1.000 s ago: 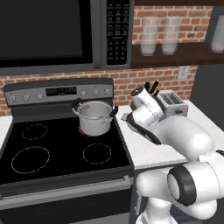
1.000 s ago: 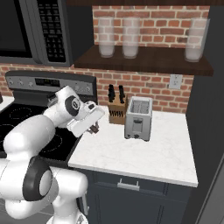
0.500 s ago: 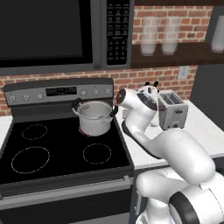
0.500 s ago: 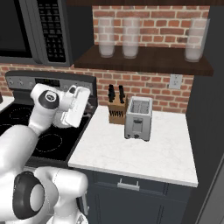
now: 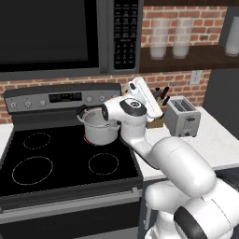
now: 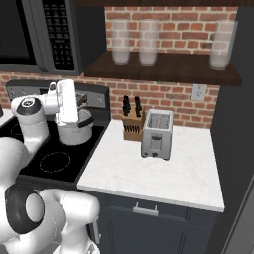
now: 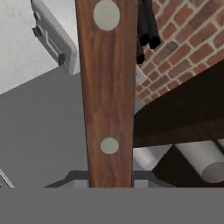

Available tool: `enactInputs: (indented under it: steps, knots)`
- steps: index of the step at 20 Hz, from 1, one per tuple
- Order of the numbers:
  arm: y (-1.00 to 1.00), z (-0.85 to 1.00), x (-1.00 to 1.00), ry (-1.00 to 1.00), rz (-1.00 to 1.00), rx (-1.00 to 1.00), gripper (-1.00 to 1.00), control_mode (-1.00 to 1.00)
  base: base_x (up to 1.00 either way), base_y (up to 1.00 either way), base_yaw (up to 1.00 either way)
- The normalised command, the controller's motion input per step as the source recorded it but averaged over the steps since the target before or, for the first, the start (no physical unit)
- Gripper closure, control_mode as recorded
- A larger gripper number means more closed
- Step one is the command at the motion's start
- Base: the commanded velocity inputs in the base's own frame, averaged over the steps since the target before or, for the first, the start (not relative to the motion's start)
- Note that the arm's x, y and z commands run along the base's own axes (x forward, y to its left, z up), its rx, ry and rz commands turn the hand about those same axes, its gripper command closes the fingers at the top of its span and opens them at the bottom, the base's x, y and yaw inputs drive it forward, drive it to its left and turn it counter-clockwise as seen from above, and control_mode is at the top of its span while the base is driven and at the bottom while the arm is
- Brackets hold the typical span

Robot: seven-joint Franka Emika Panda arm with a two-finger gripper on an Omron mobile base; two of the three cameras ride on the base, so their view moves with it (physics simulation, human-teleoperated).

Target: Put the lime and eggplant in the pot. Retrieve the spatula and lightly stir the vegetables in the pot.

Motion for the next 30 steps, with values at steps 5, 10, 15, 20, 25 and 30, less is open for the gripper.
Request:
enactInputs:
  steps: [5,10,15,20,25,30]
  knots:
    - [0.65,-0.04,0.94,0.12,0.03,-0.50,1.00,-1.00,0.00,0.00,0.00]
    - [0.57,-0.07,0.19,0.03,0.04,-0.33,1.00,-1.00,0.00,0.00,0.00]
    - [0.51,0.00,0.00,-0.01,0.07,-0.24,1.00,-1.00,0.00,0.00,0.00]
    - [0.38,0.14,0.21,0.00,0.07,-0.18,1.00,-1.00,0.00,0.00,0.00]
    - [0.36,0.00,0.56,0.04,0.12,-0.07,1.00,-1.00,0.00,0.00,0.00]
    - [0.53,-0.21,0.42,0.09,0.19,-0.01,1.00,-1.00,0.00,0.00,0.00]
